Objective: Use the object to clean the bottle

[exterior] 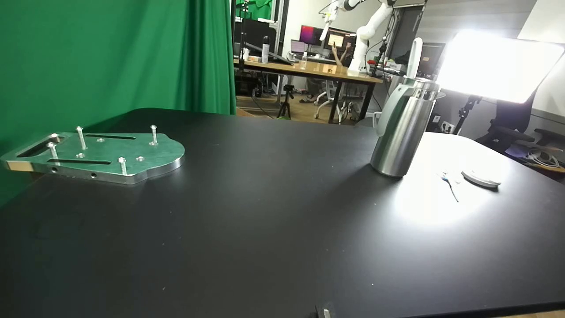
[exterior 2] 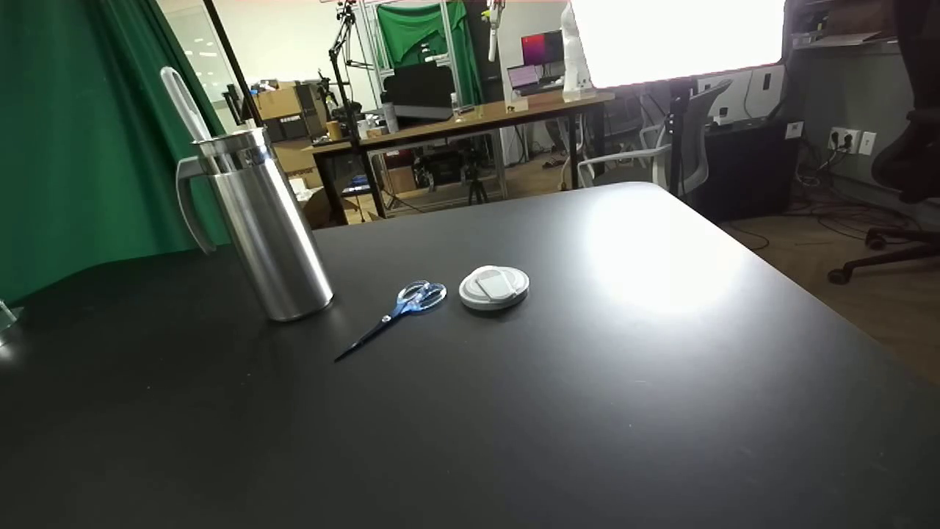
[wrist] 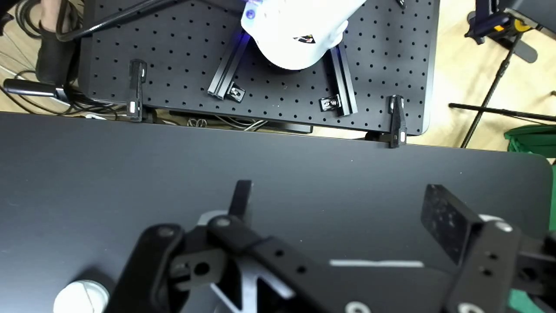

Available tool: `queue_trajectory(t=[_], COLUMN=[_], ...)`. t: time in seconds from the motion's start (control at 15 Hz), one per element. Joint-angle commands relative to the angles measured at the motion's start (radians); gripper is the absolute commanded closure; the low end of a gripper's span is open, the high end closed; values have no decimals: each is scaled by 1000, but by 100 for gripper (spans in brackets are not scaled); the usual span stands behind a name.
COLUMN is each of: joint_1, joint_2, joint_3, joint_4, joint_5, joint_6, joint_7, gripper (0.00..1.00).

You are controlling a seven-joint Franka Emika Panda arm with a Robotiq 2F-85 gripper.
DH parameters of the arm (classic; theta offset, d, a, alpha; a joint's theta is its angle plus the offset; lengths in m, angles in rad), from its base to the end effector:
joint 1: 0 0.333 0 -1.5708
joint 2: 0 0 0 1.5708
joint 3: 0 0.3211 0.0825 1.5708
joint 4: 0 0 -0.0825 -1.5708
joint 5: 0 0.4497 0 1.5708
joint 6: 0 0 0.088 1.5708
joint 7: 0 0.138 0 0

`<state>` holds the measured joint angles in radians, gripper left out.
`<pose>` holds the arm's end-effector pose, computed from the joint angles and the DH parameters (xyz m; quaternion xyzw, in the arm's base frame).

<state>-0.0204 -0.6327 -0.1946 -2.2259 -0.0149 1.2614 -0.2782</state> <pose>0.3577 -0.0920 0.5490 -0.9826 -0.0580 0.1539 0.0861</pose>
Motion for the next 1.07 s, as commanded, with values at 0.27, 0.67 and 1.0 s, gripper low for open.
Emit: queue_trajectory(t=[0.27, 0.67, 1.0], joint_1=[-14, -18, -49], joint_2=[20, 151, 306], joint_3=[47, 104, 124], joint_4=[2, 38, 73], joint_5=[-45, -153, -164], joint_6=[146, 457, 731], joint_7=[41, 97, 262], gripper=[0, 0, 0])
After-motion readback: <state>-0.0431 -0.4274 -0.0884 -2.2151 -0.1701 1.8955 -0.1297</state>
